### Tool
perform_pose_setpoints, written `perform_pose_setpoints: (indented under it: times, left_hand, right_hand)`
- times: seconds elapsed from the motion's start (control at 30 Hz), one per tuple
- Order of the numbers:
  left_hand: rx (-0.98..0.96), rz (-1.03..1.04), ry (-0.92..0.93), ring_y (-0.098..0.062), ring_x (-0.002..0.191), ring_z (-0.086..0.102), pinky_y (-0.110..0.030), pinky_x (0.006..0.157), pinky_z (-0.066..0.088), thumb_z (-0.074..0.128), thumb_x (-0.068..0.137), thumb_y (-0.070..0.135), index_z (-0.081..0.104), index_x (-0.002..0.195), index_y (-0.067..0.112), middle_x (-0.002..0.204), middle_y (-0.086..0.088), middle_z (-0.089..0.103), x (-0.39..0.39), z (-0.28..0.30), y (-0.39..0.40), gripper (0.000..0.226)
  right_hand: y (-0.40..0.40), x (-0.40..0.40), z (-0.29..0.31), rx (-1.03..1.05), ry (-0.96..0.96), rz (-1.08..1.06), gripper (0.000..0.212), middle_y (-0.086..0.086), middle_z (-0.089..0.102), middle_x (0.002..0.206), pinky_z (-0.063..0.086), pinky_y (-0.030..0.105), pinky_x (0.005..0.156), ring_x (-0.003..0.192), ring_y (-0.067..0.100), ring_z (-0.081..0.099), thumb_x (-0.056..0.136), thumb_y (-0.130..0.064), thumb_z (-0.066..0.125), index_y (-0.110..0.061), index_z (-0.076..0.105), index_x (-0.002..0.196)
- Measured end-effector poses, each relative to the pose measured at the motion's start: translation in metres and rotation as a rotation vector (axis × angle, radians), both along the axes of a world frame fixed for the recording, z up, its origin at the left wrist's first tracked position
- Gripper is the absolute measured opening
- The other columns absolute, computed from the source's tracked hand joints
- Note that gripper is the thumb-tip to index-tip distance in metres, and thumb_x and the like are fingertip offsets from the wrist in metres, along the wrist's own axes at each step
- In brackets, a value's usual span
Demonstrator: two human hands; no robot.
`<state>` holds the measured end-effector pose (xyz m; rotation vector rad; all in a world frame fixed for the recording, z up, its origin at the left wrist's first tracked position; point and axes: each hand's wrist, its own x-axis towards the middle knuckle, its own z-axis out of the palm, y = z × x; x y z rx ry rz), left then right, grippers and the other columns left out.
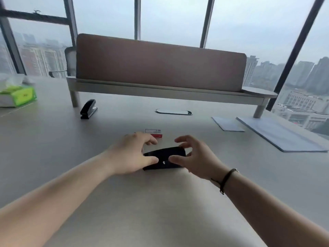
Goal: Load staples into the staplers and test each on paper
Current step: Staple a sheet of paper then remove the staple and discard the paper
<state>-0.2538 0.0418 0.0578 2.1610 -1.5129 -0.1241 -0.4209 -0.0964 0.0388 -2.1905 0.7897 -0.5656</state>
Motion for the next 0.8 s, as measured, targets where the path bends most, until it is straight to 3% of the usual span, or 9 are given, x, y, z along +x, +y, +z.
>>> perform_pose_setpoints:
  times: [0.17, 0.3, 0.4, 0.5, 0.57, 0.7, 0.8]
  left_hand:
    - [-0.048, 0.005, 0.033, -0.004, 0.066, 0.060, -0.018, 0.060, 0.047, 0.073, 0.080, 0.037, 0.069, 0.096, 0.034, 0.075, 0.016, 0.065, 0.033, -0.014, 0.001, 0.017]
    - [-0.057, 0.052, 0.017, -0.002, 0.064, 0.059, -0.016, 0.059, 0.044, 0.073, 0.080, 0.038, 0.067, 0.094, 0.038, 0.078, 0.016, 0.067, 0.069, -0.019, 0.005, 0.015]
    - [-0.082, 0.123, 0.038, 0.001, 0.065, 0.060, -0.010, 0.060, 0.043, 0.075, 0.080, 0.033, 0.067, 0.093, 0.036, 0.080, 0.018, 0.066, 0.098, -0.019, 0.010, 0.015]
    - [-0.130, 0.223, 0.044, -0.004, 0.069, 0.063, -0.018, 0.066, 0.050, 0.078, 0.078, 0.028, 0.068, 0.093, 0.030, 0.085, 0.012, 0.068, 0.126, -0.021, 0.014, 0.018]
    - [-0.163, 0.304, 0.026, -0.012, 0.073, 0.064, -0.027, 0.071, 0.053, 0.079, 0.077, 0.030, 0.067, 0.091, 0.030, 0.085, 0.010, 0.067, 0.143, -0.024, 0.013, 0.019]
    - [-0.223, 0.445, -0.011, -0.014, 0.072, 0.060, -0.028, 0.066, 0.043, 0.076, 0.078, 0.036, 0.060, 0.087, 0.031, 0.075, 0.010, 0.065, 0.178, -0.031, -0.003, 0.019]
    - [-0.284, 0.527, -0.054, -0.027, 0.080, 0.063, -0.030, 0.068, 0.046, 0.074, 0.078, 0.037, 0.060, 0.088, 0.024, 0.085, -0.003, 0.069, 0.206, -0.038, -0.024, 0.021]
  right_hand:
    - [-0.013, 0.045, -0.012, -0.019, -0.031, -0.005, 0.044, -0.009, 0.066, 0.102, 0.055, 0.029, 0.058, 0.071, 0.014, 0.066, 0.067, -0.045, 0.078, -0.037, 0.062, 0.107]
    - [-0.025, 0.080, -0.016, -0.021, -0.062, 0.038, 0.046, -0.013, 0.065, 0.106, 0.055, 0.033, 0.068, 0.072, 0.015, 0.066, 0.069, -0.040, 0.077, -0.034, 0.059, 0.111]
    - [-0.042, 0.103, -0.020, -0.214, 0.017, 0.053, 0.049, -0.014, 0.059, 0.121, 0.039, 0.023, 0.074, 0.084, 0.009, 0.055, 0.075, -0.038, 0.073, -0.032, 0.057, 0.121]
    - [-0.062, 0.123, -0.020, -0.336, 0.103, 0.034, 0.047, -0.009, 0.055, 0.131, 0.041, 0.024, 0.081, 0.102, 0.014, 0.059, 0.080, -0.034, 0.068, -0.032, 0.057, 0.125]
    - [-0.074, 0.136, -0.021, -0.372, 0.145, 0.032, 0.040, -0.005, 0.059, 0.127, 0.045, 0.028, 0.085, 0.111, 0.019, 0.059, 0.083, -0.032, 0.065, -0.031, 0.060, 0.122]
    - [-0.093, 0.164, -0.024, -0.388, 0.161, 0.033, 0.025, 0.002, 0.067, 0.114, 0.043, 0.027, 0.079, 0.107, 0.023, 0.060, 0.085, -0.025, 0.062, -0.026, 0.069, 0.109]
    - [-0.109, 0.187, -0.027, -0.386, 0.147, 0.017, 0.027, 0.004, 0.065, 0.114, 0.041, 0.025, 0.082, 0.109, 0.023, 0.059, 0.085, -0.019, 0.060, -0.023, 0.069, 0.110]
